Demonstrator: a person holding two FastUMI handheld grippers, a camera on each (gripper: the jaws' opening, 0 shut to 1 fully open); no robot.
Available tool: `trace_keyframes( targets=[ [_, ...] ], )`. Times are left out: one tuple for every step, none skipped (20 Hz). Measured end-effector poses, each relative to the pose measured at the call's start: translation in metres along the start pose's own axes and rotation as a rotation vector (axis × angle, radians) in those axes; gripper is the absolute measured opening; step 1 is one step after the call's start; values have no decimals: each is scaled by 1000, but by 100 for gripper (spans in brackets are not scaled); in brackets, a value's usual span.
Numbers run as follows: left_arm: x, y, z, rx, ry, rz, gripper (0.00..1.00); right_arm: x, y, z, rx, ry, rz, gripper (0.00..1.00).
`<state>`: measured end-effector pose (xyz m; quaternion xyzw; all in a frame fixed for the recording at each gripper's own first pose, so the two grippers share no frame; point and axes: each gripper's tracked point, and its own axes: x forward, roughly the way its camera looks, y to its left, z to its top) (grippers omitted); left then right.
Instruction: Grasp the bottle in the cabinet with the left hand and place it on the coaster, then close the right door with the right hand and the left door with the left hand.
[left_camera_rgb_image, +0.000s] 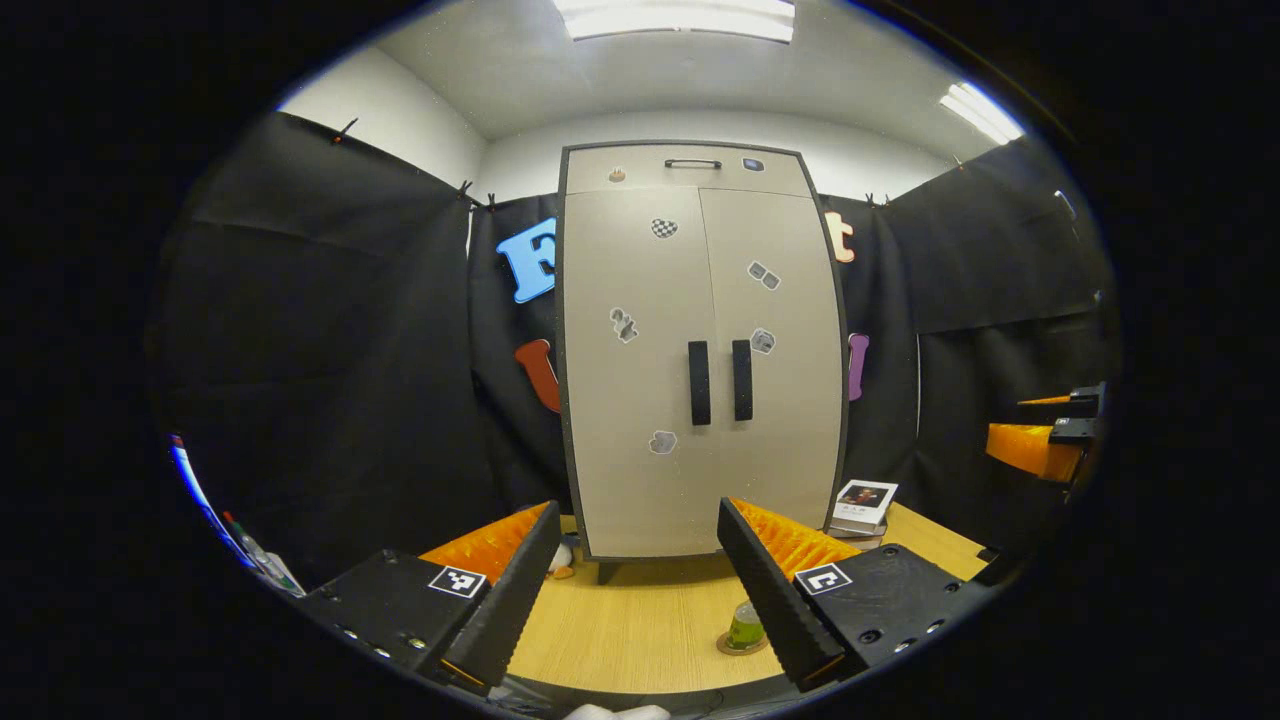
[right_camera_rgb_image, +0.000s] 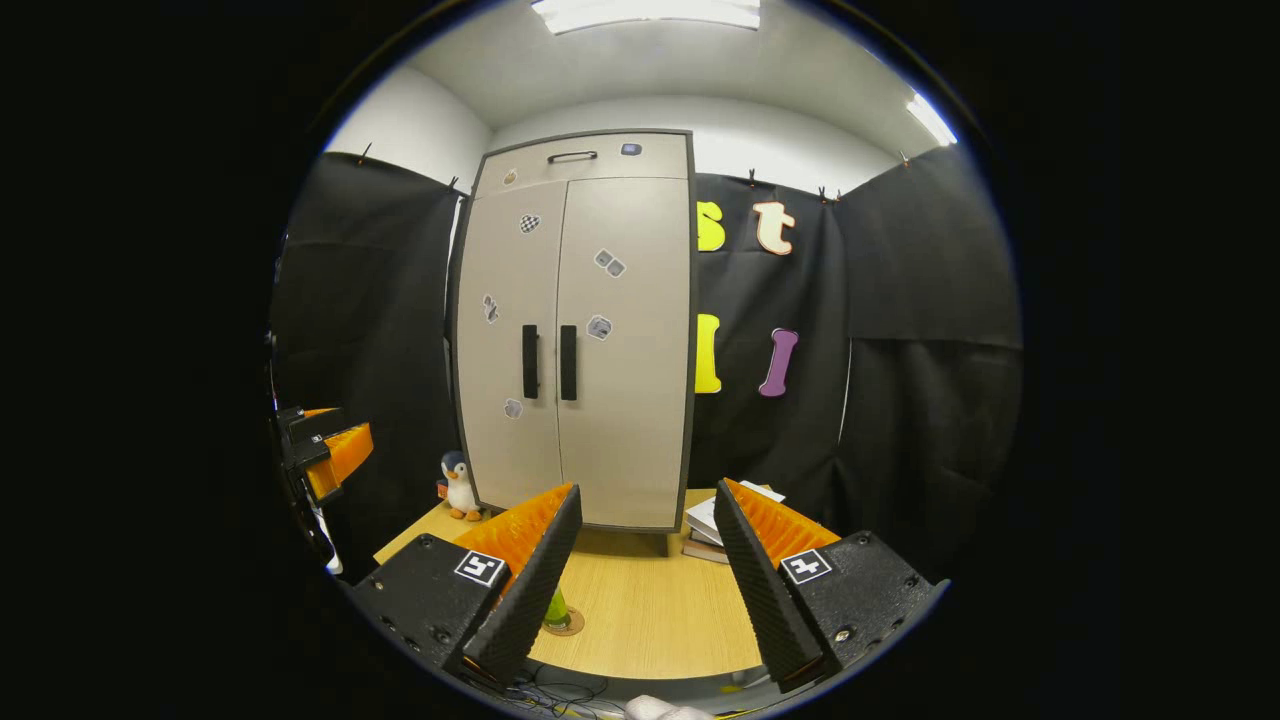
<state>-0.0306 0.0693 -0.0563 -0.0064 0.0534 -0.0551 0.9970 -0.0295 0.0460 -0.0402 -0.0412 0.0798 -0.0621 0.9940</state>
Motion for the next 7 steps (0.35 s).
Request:
trace_keyframes(
  targets=[
    [4, 4, -4, 4, 8, 0, 96, 2, 5, -1, 1, 5, 0, 82],
    [5, 7, -6, 8, 14, 0, 96, 5, 9, -2, 4, 8, 4, 82],
    [7, 9, -7, 13, 12, -1, 96, 6, 12, -1, 3, 8, 7, 83],
    [9, 11, -6, 18, 8, 0, 96, 8, 15, -1, -2, 5, 8, 83],
    [11, 13, -6, 24, 5, 3, 96, 10, 16, 0, -8, 2, 7, 83],
    [12, 14, -7, 24, 6, 4, 96, 13, 18, 0, -9, 0, 9, 83],
    [13, 13, -7, 19, 9, 4, 96, 15, 20, 0, -6, -2, 15, 83]
  ],
)
